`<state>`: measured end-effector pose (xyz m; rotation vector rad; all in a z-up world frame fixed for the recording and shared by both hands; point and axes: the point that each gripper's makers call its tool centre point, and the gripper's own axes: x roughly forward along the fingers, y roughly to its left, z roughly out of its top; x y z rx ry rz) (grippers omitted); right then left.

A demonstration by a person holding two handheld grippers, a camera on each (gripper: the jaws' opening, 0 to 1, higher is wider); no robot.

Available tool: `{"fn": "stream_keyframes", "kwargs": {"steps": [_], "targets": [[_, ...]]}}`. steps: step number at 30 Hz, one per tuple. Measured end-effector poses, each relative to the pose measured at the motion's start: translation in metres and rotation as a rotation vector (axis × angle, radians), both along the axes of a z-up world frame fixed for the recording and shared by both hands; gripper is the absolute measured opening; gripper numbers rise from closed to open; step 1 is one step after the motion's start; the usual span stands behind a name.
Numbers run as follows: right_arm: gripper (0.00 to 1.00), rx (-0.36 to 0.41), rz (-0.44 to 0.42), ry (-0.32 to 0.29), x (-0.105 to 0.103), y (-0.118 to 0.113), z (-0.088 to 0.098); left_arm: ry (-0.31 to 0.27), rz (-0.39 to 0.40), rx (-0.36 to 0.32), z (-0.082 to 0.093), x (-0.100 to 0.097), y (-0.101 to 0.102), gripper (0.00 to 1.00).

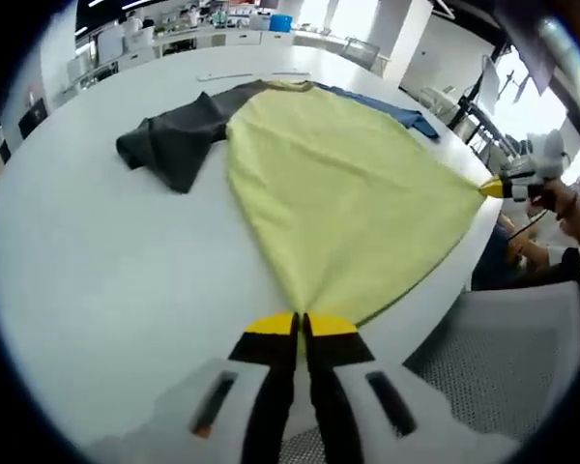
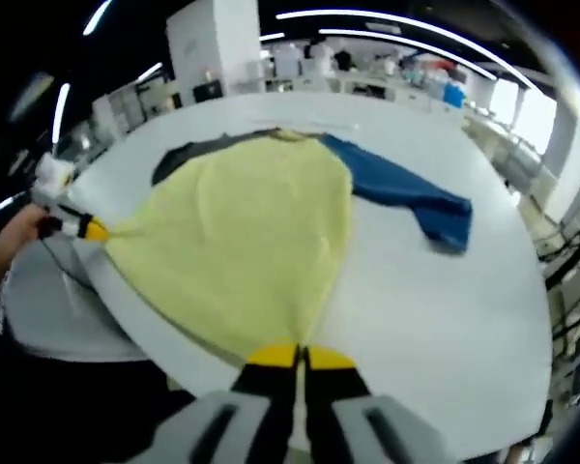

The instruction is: Fold the garment on the visible template until the final outline fits inside the template.

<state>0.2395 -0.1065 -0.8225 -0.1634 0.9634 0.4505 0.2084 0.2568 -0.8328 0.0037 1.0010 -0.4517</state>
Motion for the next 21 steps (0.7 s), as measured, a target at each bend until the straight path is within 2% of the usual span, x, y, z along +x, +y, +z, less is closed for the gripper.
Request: {"fn": "stream_keyframes", "kwargs": {"steps": [5,11,18,21], "targets": [[0.00,-0.005,-0.019,0.034,-0.004,-0.008,-0.019,0.030,0.001,-0.006,-0.009,-0.007,-0.001,0.00],[0.00,-0.012,-0.022,0.069,-0.011,-0.009,-0.027,0.064,-0.005,0.002,-0.015,-0.019,-0.005,0.00],[0.00,-0.016,-0.007,0.081,-0.013,-0.011,-0.026,0.071,-0.007,0.005,-0.015,-0.021,-0.005,0.00],[0.00,-0.019,0.008,0.090,-0.014,-0.011,-0.025,0.066,-0.024,0.029,-0.014,-0.022,-0.007,0.00]]}}
